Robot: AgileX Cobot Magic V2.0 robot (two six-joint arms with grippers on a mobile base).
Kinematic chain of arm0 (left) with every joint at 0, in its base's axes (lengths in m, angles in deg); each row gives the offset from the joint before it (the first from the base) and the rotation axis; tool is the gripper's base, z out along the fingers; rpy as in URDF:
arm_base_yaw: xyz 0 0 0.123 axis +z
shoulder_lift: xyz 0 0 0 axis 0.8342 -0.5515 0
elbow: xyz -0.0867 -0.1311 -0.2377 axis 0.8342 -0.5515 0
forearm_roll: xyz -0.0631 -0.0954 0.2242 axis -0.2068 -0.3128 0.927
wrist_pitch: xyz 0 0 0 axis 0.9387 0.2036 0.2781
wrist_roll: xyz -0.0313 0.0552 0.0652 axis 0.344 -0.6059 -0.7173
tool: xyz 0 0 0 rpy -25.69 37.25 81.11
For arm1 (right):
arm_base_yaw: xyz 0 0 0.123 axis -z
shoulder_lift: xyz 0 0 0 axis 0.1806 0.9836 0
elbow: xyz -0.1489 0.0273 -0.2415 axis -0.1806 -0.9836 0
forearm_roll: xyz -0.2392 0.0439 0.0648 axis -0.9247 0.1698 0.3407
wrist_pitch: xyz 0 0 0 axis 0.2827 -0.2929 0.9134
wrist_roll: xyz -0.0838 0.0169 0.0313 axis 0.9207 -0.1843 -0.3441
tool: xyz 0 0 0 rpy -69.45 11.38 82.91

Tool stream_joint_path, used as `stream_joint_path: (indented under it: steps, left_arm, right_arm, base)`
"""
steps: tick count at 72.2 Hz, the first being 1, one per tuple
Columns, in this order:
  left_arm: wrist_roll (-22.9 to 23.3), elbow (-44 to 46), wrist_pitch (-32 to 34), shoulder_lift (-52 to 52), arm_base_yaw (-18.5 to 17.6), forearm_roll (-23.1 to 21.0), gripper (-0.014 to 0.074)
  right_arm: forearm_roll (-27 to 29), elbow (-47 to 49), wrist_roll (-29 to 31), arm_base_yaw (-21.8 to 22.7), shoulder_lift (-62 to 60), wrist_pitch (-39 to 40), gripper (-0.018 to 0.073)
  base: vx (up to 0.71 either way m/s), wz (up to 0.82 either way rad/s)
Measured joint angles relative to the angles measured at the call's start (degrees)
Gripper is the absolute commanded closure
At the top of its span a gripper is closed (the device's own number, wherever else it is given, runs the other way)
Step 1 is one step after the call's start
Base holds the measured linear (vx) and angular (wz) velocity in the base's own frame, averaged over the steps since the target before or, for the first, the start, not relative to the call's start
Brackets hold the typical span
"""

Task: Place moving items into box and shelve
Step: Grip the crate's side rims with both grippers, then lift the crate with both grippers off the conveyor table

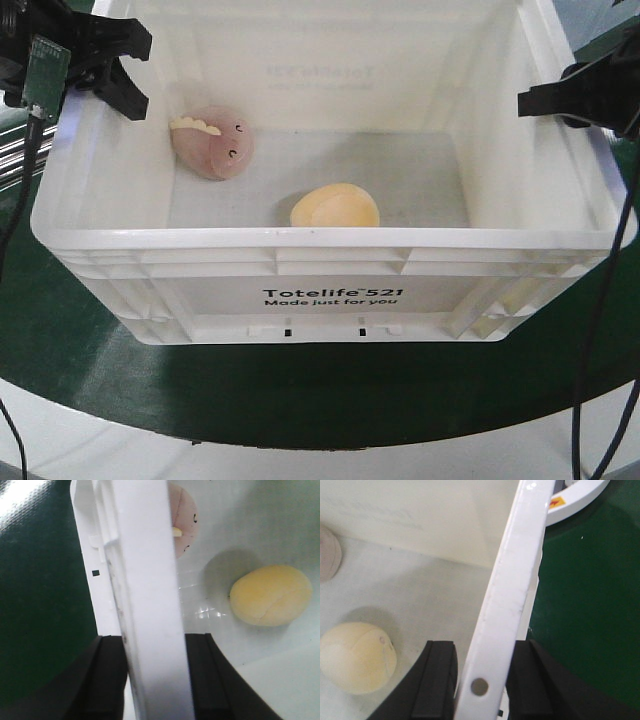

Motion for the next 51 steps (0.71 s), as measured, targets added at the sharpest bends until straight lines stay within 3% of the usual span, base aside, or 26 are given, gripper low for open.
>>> stream_joint_path:
  steps: [51]
  left_arm:
    - [-0.1,0.0,0.0,5.2,0.0,-1.2,0.0596]
  right_arm:
    - [0.2,0.0,-0.3,0.0,-5.9,0.0,0.0568]
  base:
    - [0.0,0.0]
